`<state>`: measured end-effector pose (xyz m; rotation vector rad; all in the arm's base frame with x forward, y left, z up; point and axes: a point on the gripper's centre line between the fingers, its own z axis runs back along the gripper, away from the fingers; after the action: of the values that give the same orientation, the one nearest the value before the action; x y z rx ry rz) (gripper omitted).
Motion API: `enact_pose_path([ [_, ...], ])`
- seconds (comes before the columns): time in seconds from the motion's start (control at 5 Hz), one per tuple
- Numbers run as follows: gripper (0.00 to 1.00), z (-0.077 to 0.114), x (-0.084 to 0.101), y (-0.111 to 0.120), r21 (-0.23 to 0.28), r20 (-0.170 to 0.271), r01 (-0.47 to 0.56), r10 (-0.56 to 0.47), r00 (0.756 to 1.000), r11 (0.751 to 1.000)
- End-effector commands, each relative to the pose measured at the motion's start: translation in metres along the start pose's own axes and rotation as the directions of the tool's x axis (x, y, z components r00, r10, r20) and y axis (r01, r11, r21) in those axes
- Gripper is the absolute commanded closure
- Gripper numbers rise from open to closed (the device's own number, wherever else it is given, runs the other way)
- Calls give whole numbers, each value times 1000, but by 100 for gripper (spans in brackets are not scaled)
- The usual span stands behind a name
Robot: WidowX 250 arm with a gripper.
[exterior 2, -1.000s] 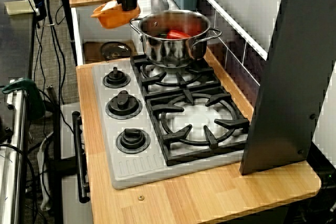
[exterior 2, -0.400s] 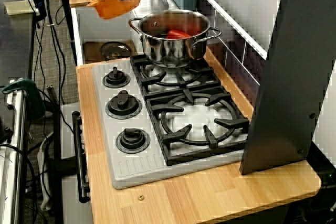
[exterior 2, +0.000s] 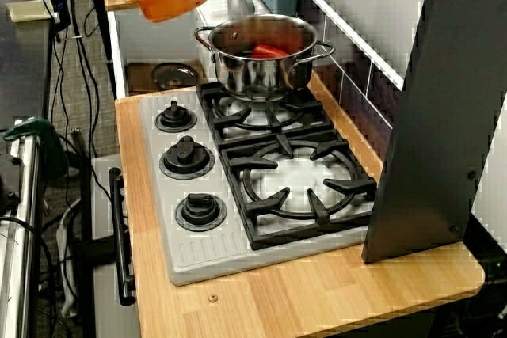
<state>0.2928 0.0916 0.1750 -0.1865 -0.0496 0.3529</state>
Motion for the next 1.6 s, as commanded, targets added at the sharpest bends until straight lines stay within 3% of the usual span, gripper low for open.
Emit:
enact_pose_path([
  [0.0,100,28,-22,-20,-1,59,78,-78,995,997],
  [0.8,100,14,-55,-70,4,17,195,-195,981,981],
  [1.4,100,-15,-73,-121,57,20,278,-279,960,959],
])
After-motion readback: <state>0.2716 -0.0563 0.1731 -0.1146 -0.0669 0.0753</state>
